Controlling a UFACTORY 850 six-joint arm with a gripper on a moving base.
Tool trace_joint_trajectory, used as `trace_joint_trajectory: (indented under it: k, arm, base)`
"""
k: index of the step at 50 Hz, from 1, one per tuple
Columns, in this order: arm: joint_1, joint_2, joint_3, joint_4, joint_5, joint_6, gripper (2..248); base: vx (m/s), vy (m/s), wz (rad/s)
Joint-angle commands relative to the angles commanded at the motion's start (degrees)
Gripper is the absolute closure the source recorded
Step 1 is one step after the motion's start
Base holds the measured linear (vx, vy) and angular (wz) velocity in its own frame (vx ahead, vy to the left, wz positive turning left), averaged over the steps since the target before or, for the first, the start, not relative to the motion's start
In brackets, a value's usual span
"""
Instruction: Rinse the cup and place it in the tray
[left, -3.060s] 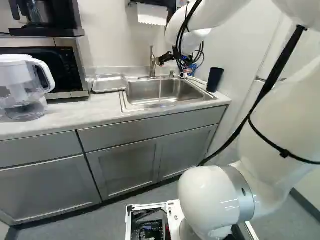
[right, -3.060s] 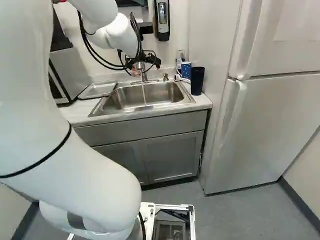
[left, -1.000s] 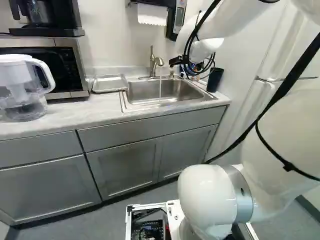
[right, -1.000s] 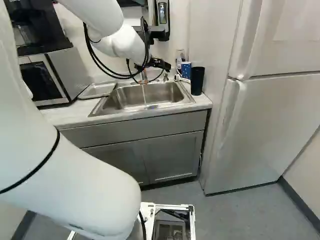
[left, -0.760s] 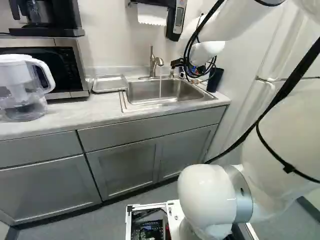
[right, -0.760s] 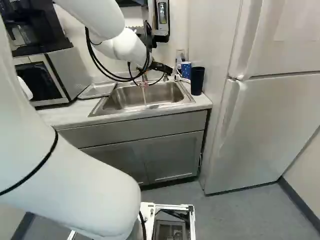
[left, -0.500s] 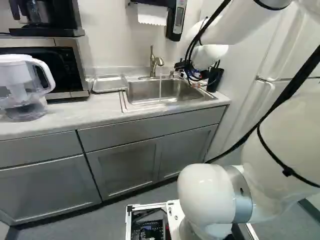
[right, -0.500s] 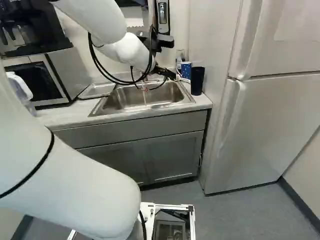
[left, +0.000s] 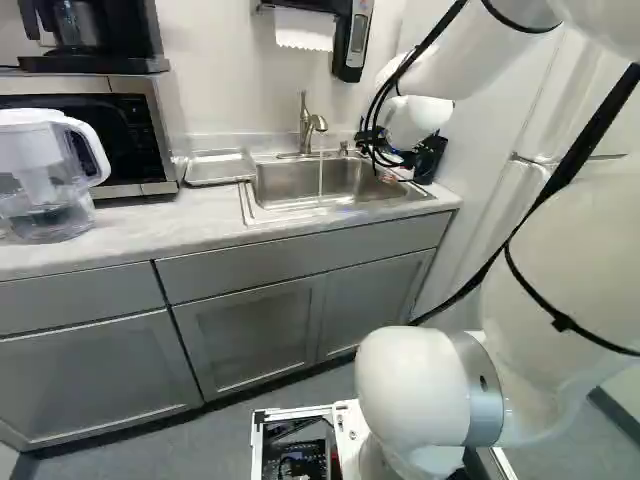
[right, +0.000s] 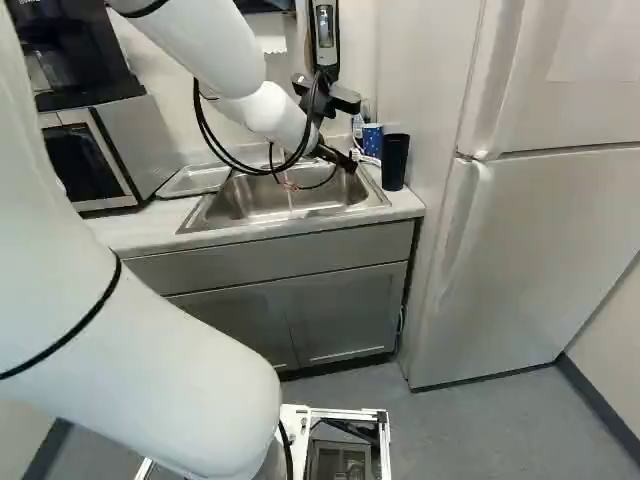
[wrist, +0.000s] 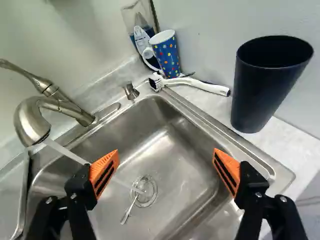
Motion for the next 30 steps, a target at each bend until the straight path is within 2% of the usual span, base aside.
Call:
trace_joint_trajectory:
  k: [10,30]
  arm:
    - [0.0,-1.1,0.3,3.1,2.1,0.0,3]
    - [-0.1,-1.3,0.3,4.7,4.6,0.0,3]
  base:
    - [0.000,0.000,0.000]
    - [0.000,0.000,0.000]
